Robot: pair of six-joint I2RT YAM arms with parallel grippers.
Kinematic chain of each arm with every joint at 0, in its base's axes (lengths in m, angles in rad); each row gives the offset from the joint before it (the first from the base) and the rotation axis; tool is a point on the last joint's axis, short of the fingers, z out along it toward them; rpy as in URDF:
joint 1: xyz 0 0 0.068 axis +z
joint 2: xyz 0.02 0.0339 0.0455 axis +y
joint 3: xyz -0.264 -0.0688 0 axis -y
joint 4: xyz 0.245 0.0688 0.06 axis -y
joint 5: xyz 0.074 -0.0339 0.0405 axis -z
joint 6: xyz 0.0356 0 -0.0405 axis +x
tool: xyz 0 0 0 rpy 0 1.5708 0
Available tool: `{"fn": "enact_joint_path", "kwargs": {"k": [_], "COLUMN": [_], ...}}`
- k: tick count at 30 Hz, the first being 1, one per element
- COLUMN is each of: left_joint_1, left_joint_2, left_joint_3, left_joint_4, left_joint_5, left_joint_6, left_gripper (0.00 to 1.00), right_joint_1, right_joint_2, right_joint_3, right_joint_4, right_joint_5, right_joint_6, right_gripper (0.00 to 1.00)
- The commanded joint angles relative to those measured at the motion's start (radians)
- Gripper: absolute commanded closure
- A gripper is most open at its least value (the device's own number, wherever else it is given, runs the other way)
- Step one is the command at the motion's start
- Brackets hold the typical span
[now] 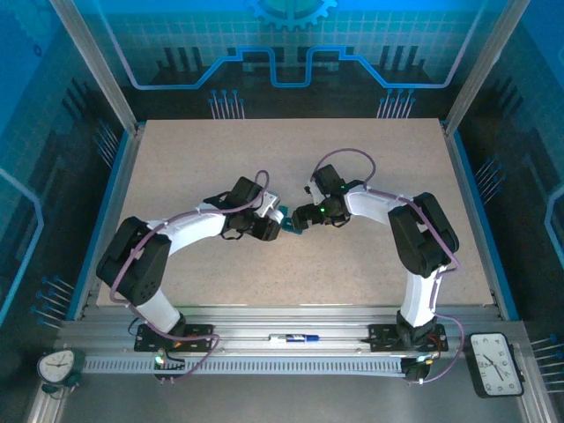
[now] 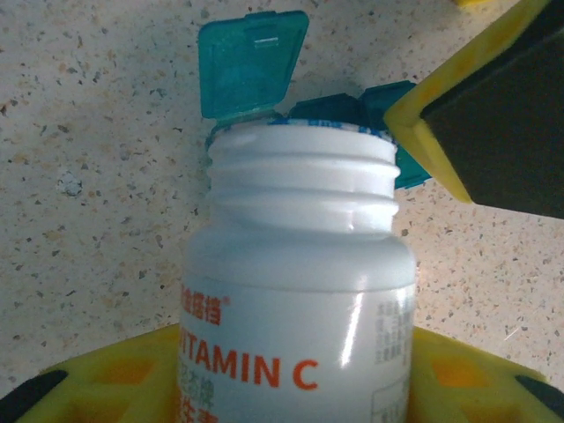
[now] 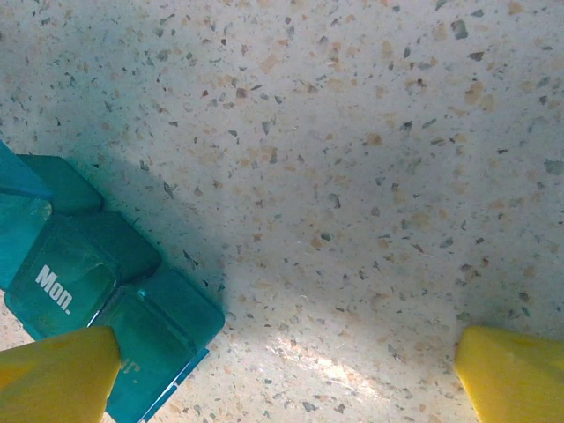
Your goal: Sort the pills into containers
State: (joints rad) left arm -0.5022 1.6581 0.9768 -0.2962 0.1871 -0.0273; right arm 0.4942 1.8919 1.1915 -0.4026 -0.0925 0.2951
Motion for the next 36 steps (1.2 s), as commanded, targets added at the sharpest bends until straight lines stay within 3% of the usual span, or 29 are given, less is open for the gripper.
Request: {"fn": "enact_joint_path", "kwargs": {"k": [1, 36], "left_joint_1": [-0.013, -0.021], "left_joint_2": [0.029, 0.175], "left_joint_3": [0.056, 0.283], "left_joint_4": [-0.096, -0.393], "left_joint_5": [-0.007, -0.044], "left_joint_6": [-0.006, 0.036], "left_gripper": [1.00, 1.00], "right_joint_1": [-0.011, -0.011], "right_joint_2": [0.040, 0.048], "right_joint_3": [0.008, 0.008], "right_joint_4": [-0.024, -0.021], "right_joint_5": [0.019, 0.007], "right_joint_6": [-0.014, -0.013], "right_gripper": [0.00, 0.00]}}
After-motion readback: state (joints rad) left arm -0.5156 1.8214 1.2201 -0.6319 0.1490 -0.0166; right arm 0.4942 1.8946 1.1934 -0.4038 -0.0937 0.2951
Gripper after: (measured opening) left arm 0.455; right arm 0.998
